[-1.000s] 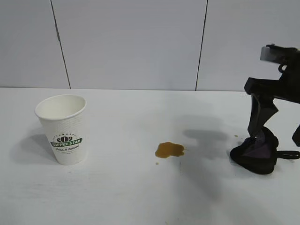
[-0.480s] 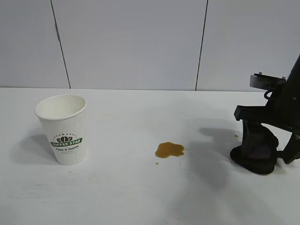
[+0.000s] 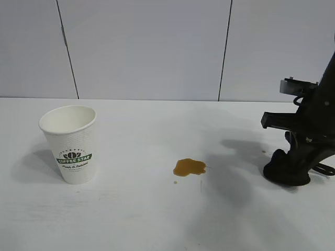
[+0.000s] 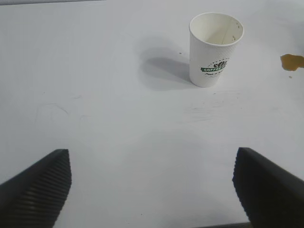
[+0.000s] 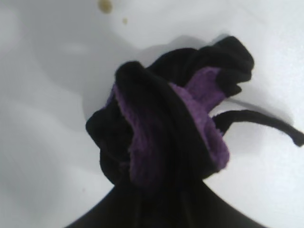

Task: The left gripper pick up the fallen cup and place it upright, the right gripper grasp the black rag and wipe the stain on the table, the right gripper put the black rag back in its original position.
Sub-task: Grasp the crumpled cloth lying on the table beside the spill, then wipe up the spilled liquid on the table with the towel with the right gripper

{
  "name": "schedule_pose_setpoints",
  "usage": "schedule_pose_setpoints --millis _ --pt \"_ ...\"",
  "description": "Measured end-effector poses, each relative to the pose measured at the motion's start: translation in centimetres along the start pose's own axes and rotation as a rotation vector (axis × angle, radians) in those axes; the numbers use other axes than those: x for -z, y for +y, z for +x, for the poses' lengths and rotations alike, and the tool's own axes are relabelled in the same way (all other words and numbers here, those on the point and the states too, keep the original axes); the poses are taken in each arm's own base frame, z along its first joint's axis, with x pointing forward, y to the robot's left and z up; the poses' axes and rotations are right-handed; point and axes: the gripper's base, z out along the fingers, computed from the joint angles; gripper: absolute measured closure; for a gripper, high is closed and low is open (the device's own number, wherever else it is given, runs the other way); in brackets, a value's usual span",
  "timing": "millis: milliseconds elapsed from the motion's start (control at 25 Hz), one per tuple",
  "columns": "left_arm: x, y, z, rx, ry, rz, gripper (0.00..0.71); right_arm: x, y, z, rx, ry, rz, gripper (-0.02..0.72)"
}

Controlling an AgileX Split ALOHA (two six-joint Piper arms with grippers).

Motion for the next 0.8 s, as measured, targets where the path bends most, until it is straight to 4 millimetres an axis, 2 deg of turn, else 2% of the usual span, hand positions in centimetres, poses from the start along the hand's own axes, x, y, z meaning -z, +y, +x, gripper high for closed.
schedule_pose_setpoints --millis 160,480,600,720,800 --pt "0.0 0.0 0.0 0.000 0.000 0.000 0.047 0.8 2.7 0.0 0.030 -0.005 -0.078 0.624" --pt "0.0 0.0 0.0 0.000 0.000 0.000 0.047 0.6 11.7 2.1 0.188 -0.061 -0.204 0.624" --pt "0.0 0.0 0.0 0.000 0.000 0.000 0.047 0.5 14.4 2.9 0.235 -0.117 -0.241 0.624" --pt "0.0 0.0 0.0 0.000 0.000 0.000 0.047 0.1 16.1 3.3 0.257 -0.168 -0.260 0.624" --pt "0.0 0.0 0.0 0.000 0.000 0.000 0.047 -0.9 16.5 3.3 0.255 -0.175 -0.257 0.624"
